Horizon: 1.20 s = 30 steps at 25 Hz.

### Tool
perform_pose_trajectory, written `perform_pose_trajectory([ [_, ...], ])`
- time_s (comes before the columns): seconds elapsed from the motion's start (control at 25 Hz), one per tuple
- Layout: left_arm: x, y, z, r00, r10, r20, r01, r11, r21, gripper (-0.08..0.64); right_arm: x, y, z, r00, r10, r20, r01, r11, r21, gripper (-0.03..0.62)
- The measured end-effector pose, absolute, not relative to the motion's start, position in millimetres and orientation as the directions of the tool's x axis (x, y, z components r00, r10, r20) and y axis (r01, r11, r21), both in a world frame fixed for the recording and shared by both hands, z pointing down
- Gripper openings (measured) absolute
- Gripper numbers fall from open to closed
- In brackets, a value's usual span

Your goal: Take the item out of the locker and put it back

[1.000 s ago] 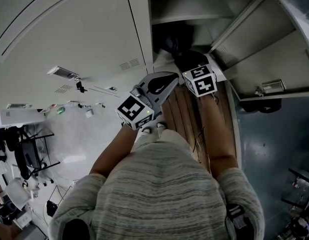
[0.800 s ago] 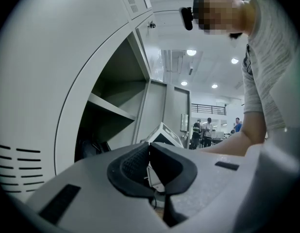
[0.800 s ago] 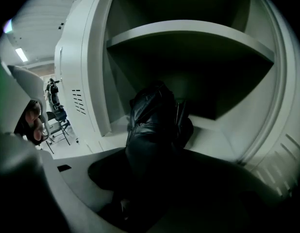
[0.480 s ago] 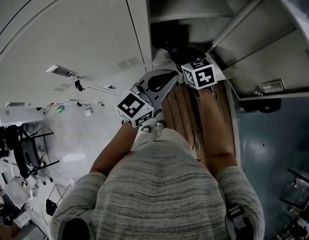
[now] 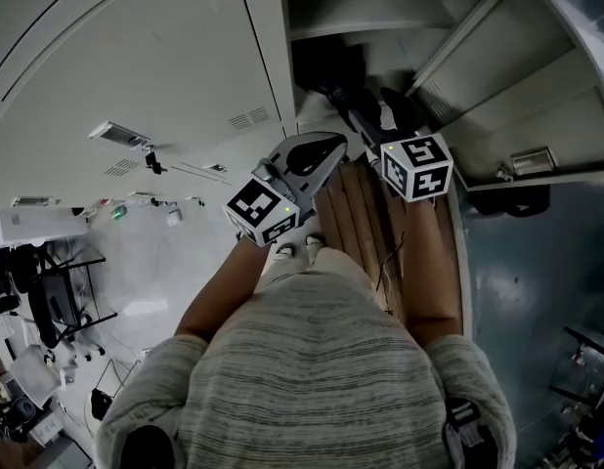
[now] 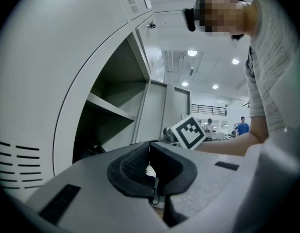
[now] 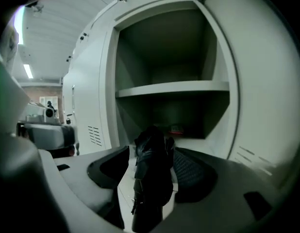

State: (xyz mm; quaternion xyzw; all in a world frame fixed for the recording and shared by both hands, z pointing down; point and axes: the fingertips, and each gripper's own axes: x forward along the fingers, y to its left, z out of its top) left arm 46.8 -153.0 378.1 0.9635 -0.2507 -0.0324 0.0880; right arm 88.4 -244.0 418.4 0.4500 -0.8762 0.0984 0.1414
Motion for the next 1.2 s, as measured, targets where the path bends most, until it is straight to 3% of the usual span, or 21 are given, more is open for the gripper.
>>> perform_pose_trajectory([
  [0.32, 53, -145, 379, 0.883, -0.470, -0.014, -0.459, -0.868, 0.188, 0.009, 115, -183, 410, -0.552, -0.800, 0.235, -0.829, 0.557, -0.049, 0.272],
  [0.76, 63, -137, 385, 0.896, -0.444, 0.008, -0.437, -0.879, 0.191, 0.009, 142, -157, 494, -0.502, -0.793, 0.344, -0.856, 0.513, -0.066, 0.268],
  [0.88, 62, -136, 387, 0.894, -0.448, 0.013, -0.442, -0.875, 0.196, 0.009, 140, -161, 503, -0.498, -0.790, 0.357, -0.853, 0.520, -0.038, 0.159],
  [1.04, 58, -137, 387, 0.887, -0.462, 0.014, -0.455, -0.869, 0.195, 0.009, 136, -161, 502, -0.519, -0.780, 0.350, -0.839, 0.543, -0.037, 0.103],
  [1.2, 53, -138, 387, 0.880, -0.476, 0.013, -0.469, -0.861, 0.196, 0.009, 131, -166, 490, -0.537, -0.783, 0.315, -0.834, 0.548, -0.061, 0.098],
])
